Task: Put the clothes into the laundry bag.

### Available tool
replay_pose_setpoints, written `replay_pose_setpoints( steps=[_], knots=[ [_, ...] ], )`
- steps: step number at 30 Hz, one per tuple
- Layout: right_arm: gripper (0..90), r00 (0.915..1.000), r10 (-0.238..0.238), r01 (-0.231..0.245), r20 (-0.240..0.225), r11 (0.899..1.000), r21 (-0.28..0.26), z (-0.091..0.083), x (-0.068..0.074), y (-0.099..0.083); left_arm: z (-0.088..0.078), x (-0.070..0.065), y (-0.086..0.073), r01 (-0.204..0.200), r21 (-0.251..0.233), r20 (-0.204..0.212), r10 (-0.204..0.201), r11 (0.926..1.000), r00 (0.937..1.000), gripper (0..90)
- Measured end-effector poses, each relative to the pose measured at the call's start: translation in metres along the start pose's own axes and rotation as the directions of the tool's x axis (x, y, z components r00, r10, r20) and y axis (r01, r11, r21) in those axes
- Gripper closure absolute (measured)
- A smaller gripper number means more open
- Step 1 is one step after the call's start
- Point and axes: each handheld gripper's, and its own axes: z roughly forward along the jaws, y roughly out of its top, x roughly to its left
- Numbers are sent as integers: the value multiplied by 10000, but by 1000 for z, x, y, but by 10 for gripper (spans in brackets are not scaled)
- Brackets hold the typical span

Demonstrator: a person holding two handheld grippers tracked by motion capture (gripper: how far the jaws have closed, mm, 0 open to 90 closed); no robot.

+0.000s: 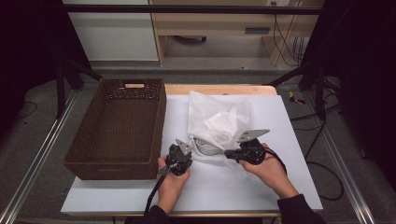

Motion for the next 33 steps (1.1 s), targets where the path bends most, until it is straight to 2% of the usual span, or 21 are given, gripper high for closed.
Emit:
replay_pose_setpoints(
  steps=[3, 8, 10, 11, 15, 18, 19, 23, 24, 25, 26, 29, 30, 33],
  knots=[
    [894, 10000, 11, -11, -3, 10000, -24, 0, 0, 0, -1, -2, 3, 37, 124, 235, -39, 9999, 9997, 875],
    [894, 10000, -37, 37, 24, 10000, 21, 0, 0, 0, -13, -8, 3, 6, -173, 522, 3, 9999, 9986, 885],
    [894, 9998, -183, 182, 117, 9998, 101, 0, 0, -1, -29, -11, 3, -127, -391, 756, 156, 9992, 9970, 885],
    [894, 9998, -183, 182, 117, 9998, 101, 0, 0, -1, -29, -11, 3, -127, -391, 756, 156, 9992, 9970, 884],
    [894, 9996, -240, 238, 132, 9995, 197, 0, 1, -4, -50, -12, -1, -210, -502, 1079, 264, 9985, 9938, 885],
    [894, 9996, -207, 200, 208, 9993, 326, -2, 4, -7, -67, -10, -13, -430, -350, 1352, 474, 9985, 9897, 884],
    [894, 9996, -207, 200, 208, 9993, 326, -2, 4, -7, -67, -10, -13, -430, -350, 1352, 474, 9985, 9897, 885],
    [893, 9988, -367, 352, 314, 9982, 487, -2, 5, -11, -78, -11, -29, -640, -208, 1484, 664, 9977, 9867, 885],
    [893, 9976, -564, 536, 395, 9962, 687, -1, 9, -13, -80, -11, -34, -611, -165, 1581, 629, 9980, 9854, 884],
    [893, 9976, -564, 536, 395, 9962, 687, -1, 9, -13, -81, -12, -38, -608, -132, 1681, 622, 9981, 9838, 884],
    [892, 9958, -766, 715, 493, 9926, 986, 1, 15, -16, -85, -14, -46, -762, -118, 1759, 771, 9970, 9814, 885],
    [892, 9946, -927, 868, 455, 9892, 1183, 4, 19, -21, -87, -16, -51, -911, -163, 1787, 926, 9957, 9795, 884],
    [891, 9929, -1082, 998, 492, 9839, 1485, 6, 22, -26, -88, -17, -53, -919, -146, 1859, 930, 9957, 9782, 884],
    [890, 9912, -1174, 1052, 614, 9791, 1739, 8, 24, -31, -89, -18, -57, -941, -171, 2058, 956, 9954, 9739, 884]
  ],
)
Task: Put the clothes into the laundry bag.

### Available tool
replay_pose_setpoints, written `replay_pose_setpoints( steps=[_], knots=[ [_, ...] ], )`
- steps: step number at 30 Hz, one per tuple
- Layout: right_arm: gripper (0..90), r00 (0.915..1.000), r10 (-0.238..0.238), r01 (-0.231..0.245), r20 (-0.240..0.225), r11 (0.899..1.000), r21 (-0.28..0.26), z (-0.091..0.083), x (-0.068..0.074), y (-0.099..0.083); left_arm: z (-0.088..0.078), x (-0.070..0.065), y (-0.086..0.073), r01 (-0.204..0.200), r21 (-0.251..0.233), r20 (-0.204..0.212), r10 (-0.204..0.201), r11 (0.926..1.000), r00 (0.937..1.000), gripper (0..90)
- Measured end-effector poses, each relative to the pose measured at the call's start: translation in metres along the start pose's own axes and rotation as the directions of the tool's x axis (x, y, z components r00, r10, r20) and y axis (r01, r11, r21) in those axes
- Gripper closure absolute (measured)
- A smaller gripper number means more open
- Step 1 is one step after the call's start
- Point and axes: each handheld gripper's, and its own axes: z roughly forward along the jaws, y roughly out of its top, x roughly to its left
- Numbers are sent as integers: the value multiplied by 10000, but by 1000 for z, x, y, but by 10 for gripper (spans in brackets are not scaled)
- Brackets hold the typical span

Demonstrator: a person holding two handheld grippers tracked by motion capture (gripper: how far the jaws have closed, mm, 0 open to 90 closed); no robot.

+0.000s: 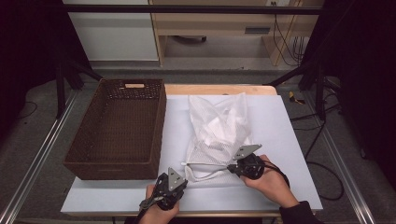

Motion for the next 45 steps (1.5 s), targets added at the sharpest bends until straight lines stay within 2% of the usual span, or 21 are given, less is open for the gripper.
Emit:
replay_pose_setpoints(
  steps=[3, 8, 11, 13, 17, 18, 19, 22, 25, 30, 33, 37, 41, 43, 44, 45],
  knots=[
    [886, 10000, 5, -5, 27, 10000, -19, 1, 2, -3, -2, 1, -2, 96, -190, -24, -97, 9998, 10000, 878],
    [886, 9999, -99, 97, -83, 9997, -225, 3, 4, -3, -6, 6, -8, 174, -188, 38, -174, 9997, 9998, 887],
    [886, 9995, -142, 132, -269, 9992, -388, 6, 7, 0, -11, 10, -10, 251, -367, -26, -252, 9990, 9997, 883],
    [885, 9995, -221, 213, -229, 9992, -348, 9, 8, 1, -14, 13, -8, 291, -542, -53, -294, 9981, 9996, 866],
    [863, 9995, -268, 265, -163, 9994, -203, 14, 10, 0, -17, 12, -5, 64, -1017, -133, -78, 9948, 9999, 783],
    [833, 9992, -387, 385, -89, 9991, -158, 15, 11, -1, -17, 11, -4, -32, -1138, -194, 10, 9935, 9998, 713],
    [833, 9992, -387, 385, -89, 9991, -158, 15, 11, -1, -17, 10, -3, -151, -1235, -235, 123, 9922, 9996, 713],
    [739, 9993, -351, 347, -84, 9987, -374, 12, 12, -3, -17, 5, 0, -485, -1535, -261, 450, 9870, 9986, 609],
    [582, 9993, -312, 325, 187, 9969, -721, 6, 14, -6, -18, 2, 3, -732, -1720, -288, 693, 9824, 9972, 531],
    [379, 9978, -144, 229, 650, 9911, -1314, -6, 14, -14, -15, 2, 5, -541, -1862, 13, 553, 9810, 9985, 424],
    [286, 9944, -175, 338, 1040, 9871, -1567, -12, 15, -19, -14, 2, 6, -342, -1933, 229, 394, 9805, 9990, 375],
    [176, 9906, -37, 290, 1370, 9827, -1830, -20, 13, -25, -13, 2, 8, -241, -2032, 288, 306, 9788, 9991, 301],
    [117, 9840, 189, 185, 1771, 9781, -2074, -28, 6, -30, -13, 2, 9, -54, -2112, 425, 147, 9774, 9990, 231],
    [84, 9747, 536, -1, 2169, 9708, -2398, -36, -4, -36, -15, 3, 10, 45, -2262, 421, 52, 9741, 9991, 199],
    [84, 9747, 536, -1, 2169, 9708, -2398, -36, -4, -36, -16, 4, 11, 92, -2326, 445, 11, 9725, 9990, 199],
    [77, 9703, 723, -114, 2307, 9668, -2552, -38, -8, -38, -18, 5, 11, 135, -2408, 462, -25, 9705, 9989, 192]
  ],
)
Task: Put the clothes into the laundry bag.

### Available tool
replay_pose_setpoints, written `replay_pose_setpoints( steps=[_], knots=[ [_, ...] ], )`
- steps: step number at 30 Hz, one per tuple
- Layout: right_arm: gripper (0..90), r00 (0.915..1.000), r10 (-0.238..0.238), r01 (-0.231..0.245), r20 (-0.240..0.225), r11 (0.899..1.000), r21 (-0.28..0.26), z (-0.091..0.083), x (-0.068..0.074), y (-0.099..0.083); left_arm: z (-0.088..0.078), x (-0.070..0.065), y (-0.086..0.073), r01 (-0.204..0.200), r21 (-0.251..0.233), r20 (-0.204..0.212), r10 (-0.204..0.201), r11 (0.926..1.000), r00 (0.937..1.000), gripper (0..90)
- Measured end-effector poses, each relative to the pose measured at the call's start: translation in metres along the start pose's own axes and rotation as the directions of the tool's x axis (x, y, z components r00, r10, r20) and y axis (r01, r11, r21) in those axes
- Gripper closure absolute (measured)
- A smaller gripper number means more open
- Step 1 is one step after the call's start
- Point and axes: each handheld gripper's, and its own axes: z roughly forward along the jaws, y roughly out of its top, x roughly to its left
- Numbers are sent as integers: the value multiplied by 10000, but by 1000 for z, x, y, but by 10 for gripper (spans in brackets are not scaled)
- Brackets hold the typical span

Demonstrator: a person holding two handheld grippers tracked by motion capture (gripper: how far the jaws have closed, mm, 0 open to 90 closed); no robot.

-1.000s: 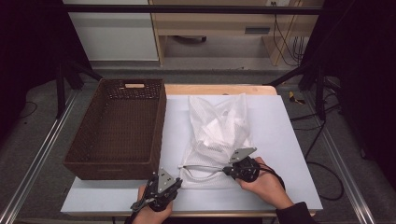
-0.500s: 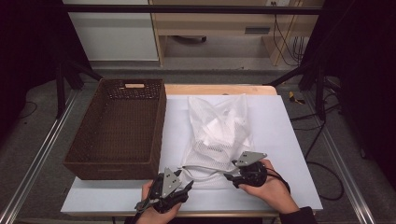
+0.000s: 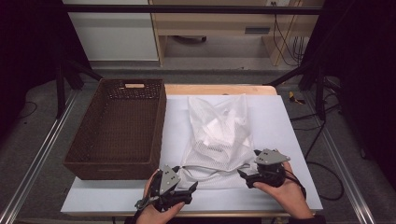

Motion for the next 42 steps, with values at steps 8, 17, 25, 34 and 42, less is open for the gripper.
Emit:
replay_pose_setpoints(
  steps=[8, 17, 25, 34, 42],
  knots=[
    [62, 9821, 1308, -1277, 1356, 9913, -316, -12, -29, -13, -13, 11, 7, 372, -540, -146, -380, 9979, 9992, 167],
    [78, 9529, 2377, -2377, 1886, 9711, -232, -16, -47, -27, -34, 36, 14, 812, -1149, -715, -897, 9901, 9934, 152],
    [83, 9491, 2477, -2472, 1945, 9686, -273, -16, -51, -29, -44, 38, 18, 883, -1450, -615, -981, 9855, 9933, 150],
    [83, 9464, 2526, -2539, 2013, 9670, -196, -16, -51, -30, -55, 37, 26, 848, -1972, -510, -966, 9767, 9940, 149],
    [86, 9404, 2630, -2675, 2158, 9635, -83, -15, -55, -34, -67, 50, 29, 975, -2337, -774, -1184, 9674, 9899, 143]
  ],
)
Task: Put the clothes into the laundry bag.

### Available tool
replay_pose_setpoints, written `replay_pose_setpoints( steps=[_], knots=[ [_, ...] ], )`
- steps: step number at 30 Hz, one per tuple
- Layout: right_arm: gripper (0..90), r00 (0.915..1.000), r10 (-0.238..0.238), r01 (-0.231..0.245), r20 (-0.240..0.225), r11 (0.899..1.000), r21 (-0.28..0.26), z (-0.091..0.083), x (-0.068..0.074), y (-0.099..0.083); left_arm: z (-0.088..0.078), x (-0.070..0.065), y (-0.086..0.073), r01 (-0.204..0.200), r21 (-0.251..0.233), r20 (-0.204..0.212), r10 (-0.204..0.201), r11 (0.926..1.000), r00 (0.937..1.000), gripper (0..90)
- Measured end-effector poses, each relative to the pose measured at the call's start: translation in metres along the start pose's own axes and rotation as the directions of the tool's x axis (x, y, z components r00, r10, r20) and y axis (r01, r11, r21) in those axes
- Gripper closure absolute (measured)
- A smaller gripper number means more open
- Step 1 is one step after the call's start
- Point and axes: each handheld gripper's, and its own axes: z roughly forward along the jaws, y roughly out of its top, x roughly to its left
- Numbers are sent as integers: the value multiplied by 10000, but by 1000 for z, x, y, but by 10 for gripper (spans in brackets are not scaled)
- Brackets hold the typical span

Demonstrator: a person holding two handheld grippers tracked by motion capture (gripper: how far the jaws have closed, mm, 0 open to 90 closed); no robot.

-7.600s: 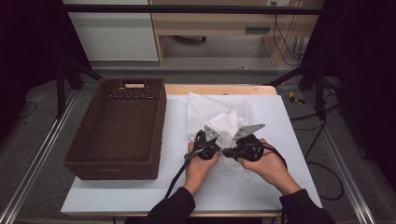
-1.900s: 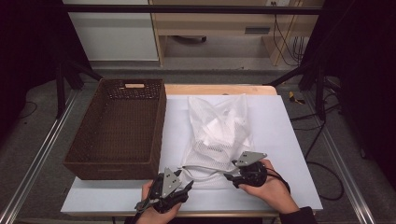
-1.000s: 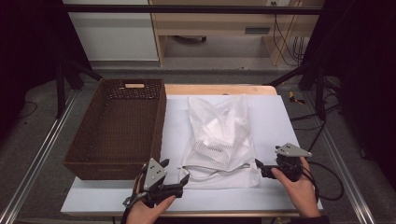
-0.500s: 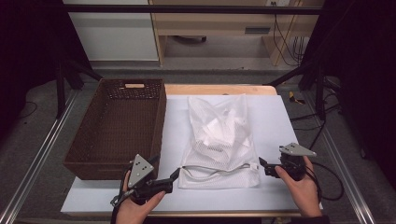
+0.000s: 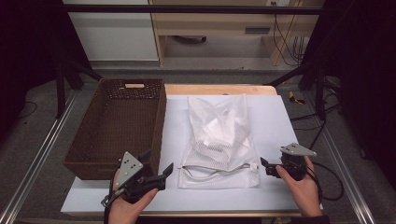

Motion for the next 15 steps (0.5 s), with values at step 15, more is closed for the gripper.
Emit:
replay_pose_setpoints(
  steps=[15],
  knots=[
    [97, 9997, 182, -178, 134, 9994, -310, 2, -6, -6, -20, 36, 6, 240, -490, -1102, -293, 9985, 9935, 131]
  ],
)
